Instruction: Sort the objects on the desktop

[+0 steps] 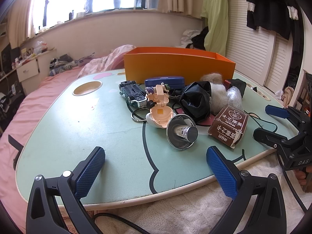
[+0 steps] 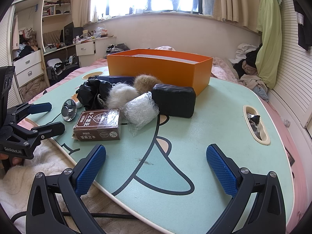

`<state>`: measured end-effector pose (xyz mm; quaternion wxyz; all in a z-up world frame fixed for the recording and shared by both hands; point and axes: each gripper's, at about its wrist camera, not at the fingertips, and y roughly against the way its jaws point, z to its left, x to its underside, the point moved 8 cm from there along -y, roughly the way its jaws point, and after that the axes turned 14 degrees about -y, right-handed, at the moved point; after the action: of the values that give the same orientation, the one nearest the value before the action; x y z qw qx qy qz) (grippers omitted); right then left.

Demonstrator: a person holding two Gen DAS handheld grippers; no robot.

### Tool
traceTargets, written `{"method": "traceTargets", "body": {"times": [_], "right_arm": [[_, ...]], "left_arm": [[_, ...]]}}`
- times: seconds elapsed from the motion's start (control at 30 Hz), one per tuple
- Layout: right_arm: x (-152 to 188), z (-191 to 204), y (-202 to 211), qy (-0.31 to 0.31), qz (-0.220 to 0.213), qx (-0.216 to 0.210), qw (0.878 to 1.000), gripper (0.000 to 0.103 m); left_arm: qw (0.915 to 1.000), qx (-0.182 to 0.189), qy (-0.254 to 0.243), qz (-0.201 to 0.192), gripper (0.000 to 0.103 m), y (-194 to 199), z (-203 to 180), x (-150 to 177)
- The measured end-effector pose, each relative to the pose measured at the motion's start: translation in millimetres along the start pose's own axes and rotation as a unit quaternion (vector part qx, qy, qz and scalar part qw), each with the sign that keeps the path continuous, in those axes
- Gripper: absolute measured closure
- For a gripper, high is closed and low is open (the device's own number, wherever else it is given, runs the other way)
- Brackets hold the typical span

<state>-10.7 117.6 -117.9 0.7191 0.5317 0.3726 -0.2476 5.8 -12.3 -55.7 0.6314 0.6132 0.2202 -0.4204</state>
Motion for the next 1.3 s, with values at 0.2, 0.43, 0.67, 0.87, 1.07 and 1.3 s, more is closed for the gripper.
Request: {"method": "traceTargets", "body": {"times": [0.2, 0.43, 0.67, 0.87, 1.07, 1.3], "right_arm": [[-1.8, 0.6, 3.8, -0.006, -0.004, -0.018, 1.0, 0.001], [-13.0, 41.5, 8.1, 0.034, 0.015, -0.073, 0.997, 0.001], [-21.7, 69.0, -11.3, 0.012, 0.056, -0.106, 0.993, 0.017], [-12.5, 66.7, -23.1, 0.022, 0.077, -0.077, 0.994, 0.046], [-20.2, 55.1, 21.9, -0.005, -0.017, -0.142, 0.99, 0.046], [-27.6, 58.9, 50.8, -0.004, -0.093, -0.152, 0.984, 0.046]], "left_arm": [[1.0, 0.0, 0.0, 0.0, 0.0, -0.2, 0.1, 0.1], [1.0, 0.001, 0.001, 0.0, 0.0, -1.1, -0.1, -1.0], [1.0, 0.001, 0.001, 0.0, 0.0, -0.9, 0.0, -0.7], [1.0, 0.003, 0.0, -0.001, 0.0, -2.7, 0.1, -2.3], [1.0, 0.003, 0.0, -0.002, 0.0, -3.3, 1.7, -2.6], [0.9989, 0.013, -0.017, -0.041, 0.005, 9.5, -7.3, -19.5]]}}
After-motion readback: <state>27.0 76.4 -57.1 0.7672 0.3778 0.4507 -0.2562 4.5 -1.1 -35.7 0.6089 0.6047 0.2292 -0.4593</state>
